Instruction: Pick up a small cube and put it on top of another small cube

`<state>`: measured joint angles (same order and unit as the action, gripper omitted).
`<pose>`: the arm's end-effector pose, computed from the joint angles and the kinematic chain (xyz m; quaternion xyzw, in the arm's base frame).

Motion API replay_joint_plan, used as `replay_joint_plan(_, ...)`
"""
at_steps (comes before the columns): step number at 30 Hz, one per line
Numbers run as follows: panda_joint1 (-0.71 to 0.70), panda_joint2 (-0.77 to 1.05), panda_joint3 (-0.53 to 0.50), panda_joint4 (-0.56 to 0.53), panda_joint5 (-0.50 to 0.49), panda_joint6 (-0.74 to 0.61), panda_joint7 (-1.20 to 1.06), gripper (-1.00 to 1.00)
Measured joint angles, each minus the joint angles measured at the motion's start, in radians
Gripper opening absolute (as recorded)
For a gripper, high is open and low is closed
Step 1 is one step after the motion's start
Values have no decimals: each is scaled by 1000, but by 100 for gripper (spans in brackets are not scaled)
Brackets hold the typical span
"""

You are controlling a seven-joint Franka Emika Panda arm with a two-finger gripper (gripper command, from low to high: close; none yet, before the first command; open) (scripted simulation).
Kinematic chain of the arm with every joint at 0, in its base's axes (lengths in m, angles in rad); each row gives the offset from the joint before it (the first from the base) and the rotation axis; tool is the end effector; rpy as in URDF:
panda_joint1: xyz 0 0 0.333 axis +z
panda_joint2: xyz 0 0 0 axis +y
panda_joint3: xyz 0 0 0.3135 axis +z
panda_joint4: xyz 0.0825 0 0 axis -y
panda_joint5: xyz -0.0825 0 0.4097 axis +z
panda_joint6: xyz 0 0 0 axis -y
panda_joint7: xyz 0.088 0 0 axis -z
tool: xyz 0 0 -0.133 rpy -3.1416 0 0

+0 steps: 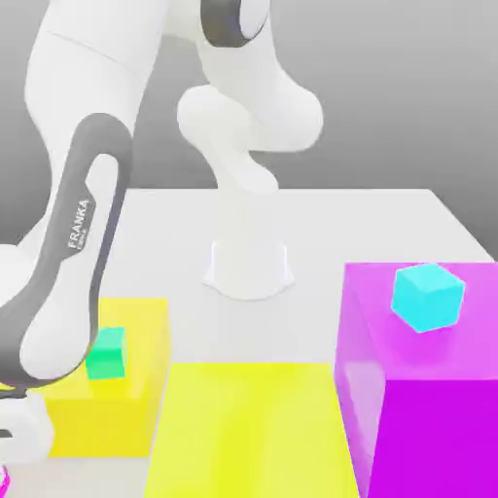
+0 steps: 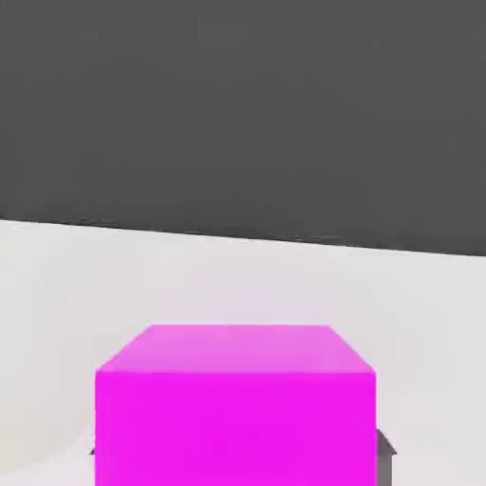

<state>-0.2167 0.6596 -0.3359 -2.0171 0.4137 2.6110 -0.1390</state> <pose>0.5053 -0.3288 0.0846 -0.9378 0.3471 0.0001 0.0008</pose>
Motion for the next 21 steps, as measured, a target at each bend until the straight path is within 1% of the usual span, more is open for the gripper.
replay_joint_plan(5,50,-137,-64,-41,-68,-97,44,-100)
replay_joint_plan(12,110,-352,-94,-186,-142,-180,56,-100)
replay_joint_plan(16,140,-484,-104,-276,-214,-213,80,-100)
replay_joint_plan(21,163,-660,-98,-389,-334,-247,128,-100)
